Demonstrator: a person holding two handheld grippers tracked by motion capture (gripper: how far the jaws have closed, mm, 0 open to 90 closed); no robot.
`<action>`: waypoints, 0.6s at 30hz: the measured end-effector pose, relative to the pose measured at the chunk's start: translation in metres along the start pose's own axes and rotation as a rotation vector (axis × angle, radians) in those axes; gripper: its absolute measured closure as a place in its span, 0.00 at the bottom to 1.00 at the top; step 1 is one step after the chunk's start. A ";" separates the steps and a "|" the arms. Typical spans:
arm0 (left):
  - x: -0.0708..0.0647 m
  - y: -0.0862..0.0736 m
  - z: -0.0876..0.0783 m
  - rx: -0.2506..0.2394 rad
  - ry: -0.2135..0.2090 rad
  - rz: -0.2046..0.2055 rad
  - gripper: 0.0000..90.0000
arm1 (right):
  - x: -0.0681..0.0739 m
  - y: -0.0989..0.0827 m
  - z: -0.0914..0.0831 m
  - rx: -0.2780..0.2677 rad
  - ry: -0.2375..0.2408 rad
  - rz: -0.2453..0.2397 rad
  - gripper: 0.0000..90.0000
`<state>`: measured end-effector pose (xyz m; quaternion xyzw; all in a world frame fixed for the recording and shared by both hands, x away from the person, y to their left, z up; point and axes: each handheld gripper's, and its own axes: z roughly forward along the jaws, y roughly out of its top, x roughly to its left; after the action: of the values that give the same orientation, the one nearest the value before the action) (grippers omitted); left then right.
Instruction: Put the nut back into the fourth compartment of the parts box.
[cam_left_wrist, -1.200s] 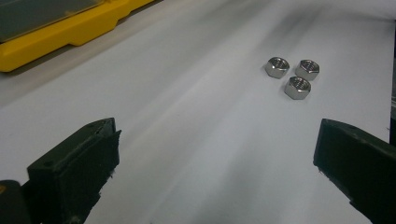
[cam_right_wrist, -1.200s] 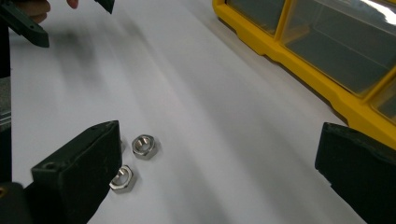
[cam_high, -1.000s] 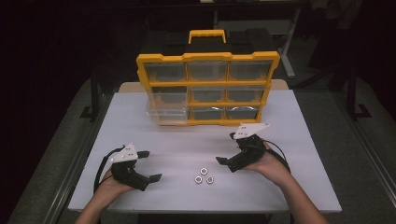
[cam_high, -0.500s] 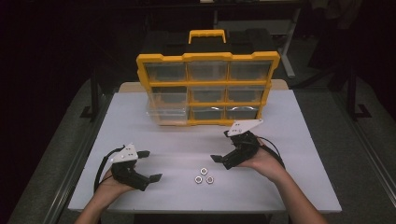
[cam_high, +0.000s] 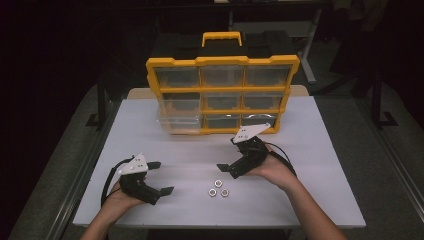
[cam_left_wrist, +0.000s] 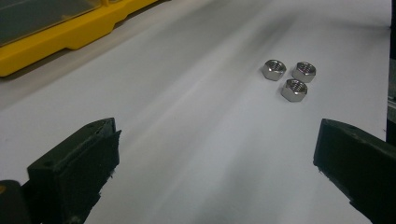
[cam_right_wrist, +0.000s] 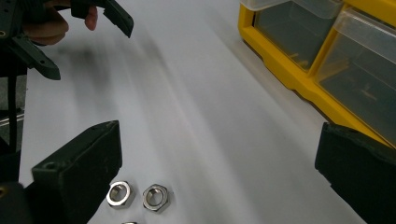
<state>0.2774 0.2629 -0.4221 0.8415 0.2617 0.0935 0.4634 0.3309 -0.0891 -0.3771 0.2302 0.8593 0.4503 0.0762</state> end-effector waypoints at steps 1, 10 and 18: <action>0.000 0.000 0.000 0.000 0.000 0.000 0.00 | 0.000 0.000 0.000 0.000 0.000 0.000 0.00; 0.000 0.000 0.000 -0.006 -0.001 -0.001 0.00 | 0.004 0.006 0.012 0.026 0.033 -0.010 0.03; 0.000 0.000 0.000 -0.006 -0.005 -0.002 0.00 | 0.005 0.003 0.022 0.094 0.067 -0.015 0.09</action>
<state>0.2778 0.2631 -0.4219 0.8401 0.2611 0.0915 0.4666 0.3348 -0.0693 -0.3869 0.2118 0.8833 0.4164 0.0397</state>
